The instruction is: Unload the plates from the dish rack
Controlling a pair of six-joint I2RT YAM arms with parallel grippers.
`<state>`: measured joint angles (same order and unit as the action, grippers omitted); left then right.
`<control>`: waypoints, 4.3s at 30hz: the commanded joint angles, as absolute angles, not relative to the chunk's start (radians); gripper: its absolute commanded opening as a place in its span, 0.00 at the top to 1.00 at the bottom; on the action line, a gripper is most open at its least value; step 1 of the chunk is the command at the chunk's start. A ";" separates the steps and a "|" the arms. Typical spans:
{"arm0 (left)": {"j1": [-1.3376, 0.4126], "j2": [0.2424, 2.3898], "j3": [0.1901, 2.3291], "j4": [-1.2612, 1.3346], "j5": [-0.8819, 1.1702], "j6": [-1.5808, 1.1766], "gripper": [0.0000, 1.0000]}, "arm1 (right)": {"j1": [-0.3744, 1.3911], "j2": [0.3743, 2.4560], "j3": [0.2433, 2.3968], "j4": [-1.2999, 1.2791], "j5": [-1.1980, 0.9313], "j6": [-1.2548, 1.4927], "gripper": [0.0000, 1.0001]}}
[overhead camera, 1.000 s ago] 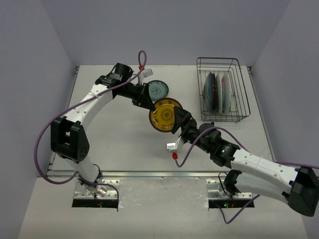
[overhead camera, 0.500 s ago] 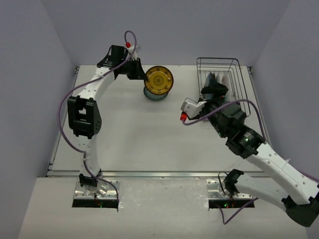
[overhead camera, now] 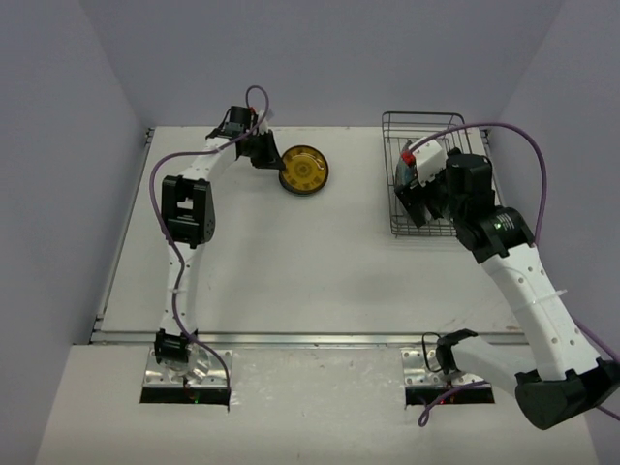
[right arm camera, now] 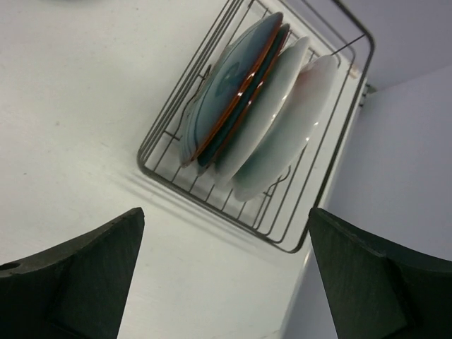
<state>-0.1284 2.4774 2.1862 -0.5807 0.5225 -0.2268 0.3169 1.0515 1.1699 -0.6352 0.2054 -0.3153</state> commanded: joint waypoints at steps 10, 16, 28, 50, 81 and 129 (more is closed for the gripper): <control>-0.107 2.462 2.220 -0.540 0.572 -0.236 0.49 | 0.070 1.203 1.398 -0.887 -0.198 -0.008 0.01; -0.125 2.338 2.163 -0.611 0.523 -0.156 0.34 | -0.139 1.242 1.458 -0.896 -0.347 0.064 0.05; -0.224 1.842 1.918 -0.661 0.213 0.096 0.10 | -0.398 1.480 1.533 -0.894 -0.467 -0.104 0.46; -0.264 1.698 1.798 -0.723 0.195 0.097 0.09 | -0.336 1.801 1.660 -0.911 -0.537 -0.233 0.50; -0.267 1.698 1.777 -0.726 0.219 0.065 0.07 | -0.258 1.798 1.661 -0.879 -0.447 -0.261 1.00; -0.350 1.577 1.573 -0.807 0.574 0.145 0.40 | 0.991 1.166 0.715 0.225 0.516 -1.586 1.00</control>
<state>-0.3495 1.5768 1.5949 -0.8225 0.5833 0.1054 0.9761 1.1557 0.6865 -0.0459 0.4213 -1.5066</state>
